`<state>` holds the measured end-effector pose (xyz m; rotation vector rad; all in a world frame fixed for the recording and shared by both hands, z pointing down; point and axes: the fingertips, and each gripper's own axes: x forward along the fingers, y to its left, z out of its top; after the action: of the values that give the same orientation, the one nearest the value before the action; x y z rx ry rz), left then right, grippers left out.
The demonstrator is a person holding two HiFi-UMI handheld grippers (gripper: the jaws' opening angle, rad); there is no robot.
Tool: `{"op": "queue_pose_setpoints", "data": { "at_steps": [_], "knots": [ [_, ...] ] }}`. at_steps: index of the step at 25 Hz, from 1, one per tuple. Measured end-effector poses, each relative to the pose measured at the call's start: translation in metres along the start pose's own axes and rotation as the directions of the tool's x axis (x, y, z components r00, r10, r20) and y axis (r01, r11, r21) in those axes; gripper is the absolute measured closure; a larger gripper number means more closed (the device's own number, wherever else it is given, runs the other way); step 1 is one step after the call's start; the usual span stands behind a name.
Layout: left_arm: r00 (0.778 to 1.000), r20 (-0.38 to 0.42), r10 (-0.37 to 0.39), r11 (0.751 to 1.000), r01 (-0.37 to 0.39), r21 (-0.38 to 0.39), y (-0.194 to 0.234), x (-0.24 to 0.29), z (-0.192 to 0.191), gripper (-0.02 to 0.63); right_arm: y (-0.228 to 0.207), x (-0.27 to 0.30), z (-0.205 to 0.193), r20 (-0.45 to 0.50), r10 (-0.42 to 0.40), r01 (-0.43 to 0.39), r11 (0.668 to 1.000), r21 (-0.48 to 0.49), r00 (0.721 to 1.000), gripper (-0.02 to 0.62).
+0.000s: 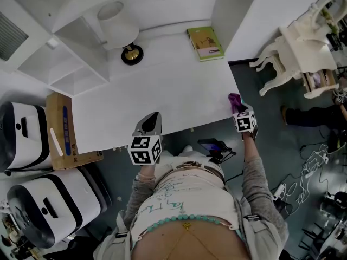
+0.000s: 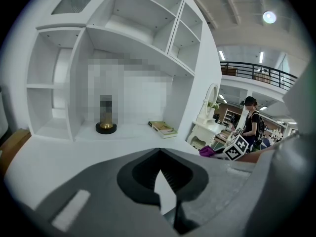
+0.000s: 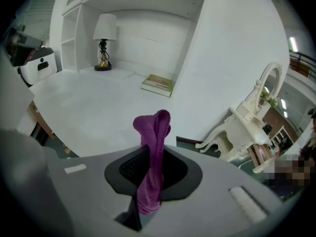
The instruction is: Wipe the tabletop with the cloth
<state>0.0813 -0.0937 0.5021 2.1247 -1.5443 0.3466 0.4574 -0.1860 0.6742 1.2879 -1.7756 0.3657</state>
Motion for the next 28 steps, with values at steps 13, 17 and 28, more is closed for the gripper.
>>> {"op": "queue_pose_setpoints", "data": {
  "at_steps": [13,17,28],
  "knots": [
    [1.0,0.004,0.002,1.0,-0.002,0.007,0.017,-0.017,-0.002,0.604,0.092,-0.019,0.074,0.137,0.152,-0.138,0.985,-0.106,0.979,0.518],
    [1.0,0.015,0.005,1.0,-0.005,0.004,0.02,-0.023,-0.002,0.604,0.124,-0.032,0.096,0.162,0.21,-0.185,0.97,-0.155,0.964,0.518],
    [0.999,0.041,0.014,1.0,-0.014,0.016,0.024,-0.031,0.005,0.605,0.192,-0.068,0.15,0.244,0.345,-0.291,0.928,-0.233,0.906,0.518]
  ]
}}
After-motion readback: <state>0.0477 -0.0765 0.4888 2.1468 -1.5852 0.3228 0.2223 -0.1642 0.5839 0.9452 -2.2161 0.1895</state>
